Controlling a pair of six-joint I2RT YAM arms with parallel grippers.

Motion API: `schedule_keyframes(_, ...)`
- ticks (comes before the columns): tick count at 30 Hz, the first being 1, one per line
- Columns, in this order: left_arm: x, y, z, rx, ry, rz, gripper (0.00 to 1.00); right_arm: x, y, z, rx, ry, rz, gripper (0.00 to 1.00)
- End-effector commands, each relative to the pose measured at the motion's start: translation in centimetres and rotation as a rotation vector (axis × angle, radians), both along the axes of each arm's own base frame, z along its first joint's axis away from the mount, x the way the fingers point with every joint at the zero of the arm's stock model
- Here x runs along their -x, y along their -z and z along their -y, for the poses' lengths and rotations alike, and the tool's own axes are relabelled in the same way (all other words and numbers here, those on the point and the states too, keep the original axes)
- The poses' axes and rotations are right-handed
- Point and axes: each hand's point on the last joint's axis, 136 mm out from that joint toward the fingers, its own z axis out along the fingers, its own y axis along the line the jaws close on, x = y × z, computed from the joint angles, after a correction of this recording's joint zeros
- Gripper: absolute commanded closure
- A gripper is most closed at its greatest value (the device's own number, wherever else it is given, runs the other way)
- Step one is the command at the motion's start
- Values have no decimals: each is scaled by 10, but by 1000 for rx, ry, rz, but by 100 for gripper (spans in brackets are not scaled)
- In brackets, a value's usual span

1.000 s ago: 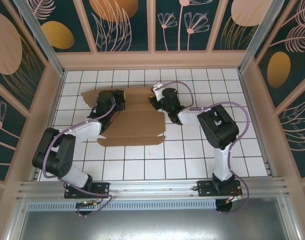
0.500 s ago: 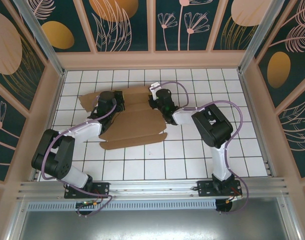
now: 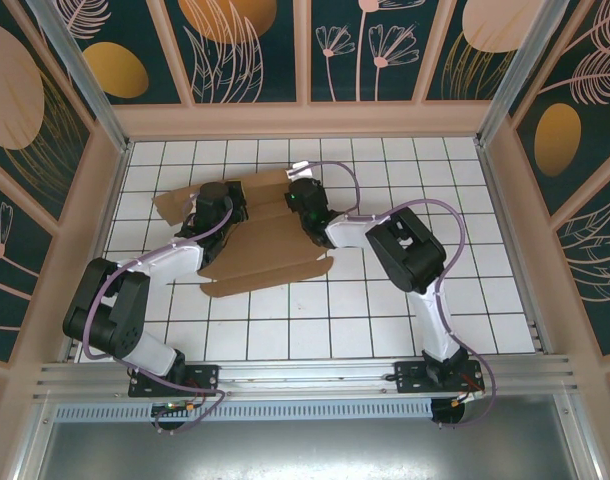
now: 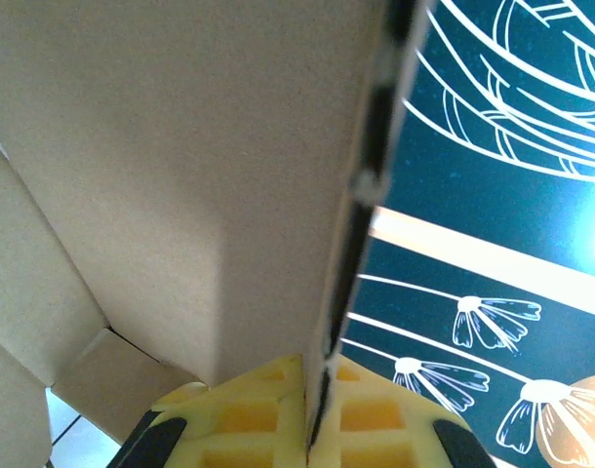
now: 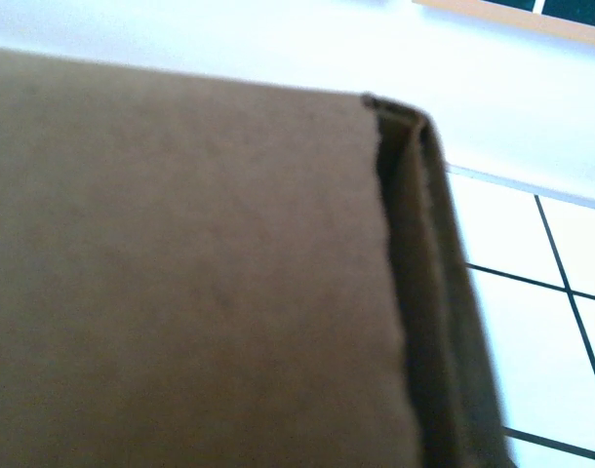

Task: Fold the paper box

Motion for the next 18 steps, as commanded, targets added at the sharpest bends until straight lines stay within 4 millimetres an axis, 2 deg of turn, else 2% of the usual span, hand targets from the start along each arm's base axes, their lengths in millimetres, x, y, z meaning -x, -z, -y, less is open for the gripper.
schedule_keyframes(1, 20, 15, 35, 47, 154, -89, 100, -2, 43, 36, 177, 141, -94, 99)
schedule_keyframes(5, 20, 16, 36, 47, 157, -91, 100, -2, 45, 34, 161, 135, -112, 97)
schedule_keyframes(9, 23, 20, 33, 42, 148, -96, 100, 3, 43, 31, 129, 82, -117, 89)
schedule_keyframes(14, 26, 30, 30, 37, 137, -112, 100, 23, 13, 29, 18, -70, -32, 60)
schedule_keyframes(18, 25, 30, 31, 36, 137, -110, 100, 39, -11, 34, -26, -144, 56, 42)
